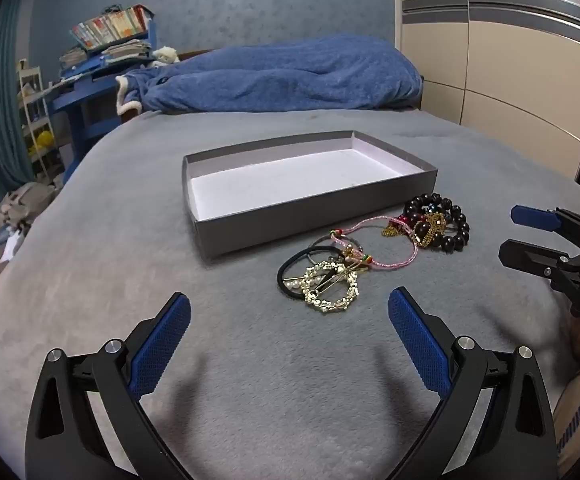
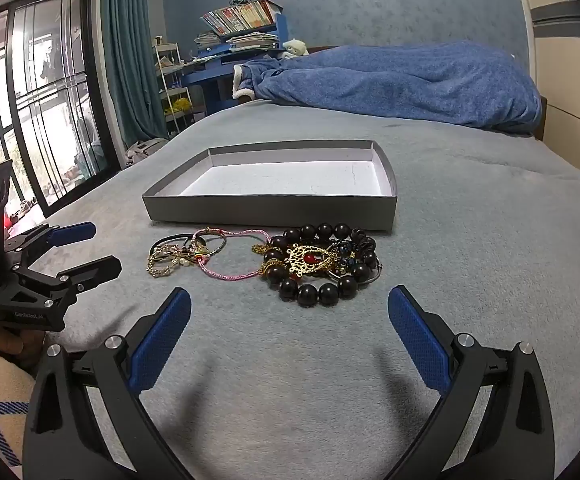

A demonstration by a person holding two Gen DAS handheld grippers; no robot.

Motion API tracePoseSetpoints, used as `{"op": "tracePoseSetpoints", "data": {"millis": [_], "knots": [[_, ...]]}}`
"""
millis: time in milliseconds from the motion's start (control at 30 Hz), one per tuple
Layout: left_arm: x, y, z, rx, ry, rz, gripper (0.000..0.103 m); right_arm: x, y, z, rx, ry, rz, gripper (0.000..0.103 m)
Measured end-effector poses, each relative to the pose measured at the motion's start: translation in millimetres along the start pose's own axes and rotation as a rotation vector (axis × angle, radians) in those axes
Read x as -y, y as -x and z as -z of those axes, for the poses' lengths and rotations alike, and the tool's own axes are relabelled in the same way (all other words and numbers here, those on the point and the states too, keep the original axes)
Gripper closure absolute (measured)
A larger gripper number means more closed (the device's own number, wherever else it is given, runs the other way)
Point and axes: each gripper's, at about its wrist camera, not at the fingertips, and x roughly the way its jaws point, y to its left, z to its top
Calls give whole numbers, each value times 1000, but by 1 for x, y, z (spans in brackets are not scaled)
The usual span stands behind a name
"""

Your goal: Organize jewelry

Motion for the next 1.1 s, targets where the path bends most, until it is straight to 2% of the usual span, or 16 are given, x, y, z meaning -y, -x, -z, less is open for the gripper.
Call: {"op": "tracePoseSetpoints", "data": {"millis": [1100], "knots": [[-2,1,-1,0,4,5,5,0,1,1,0,-2,-1,5]]}}
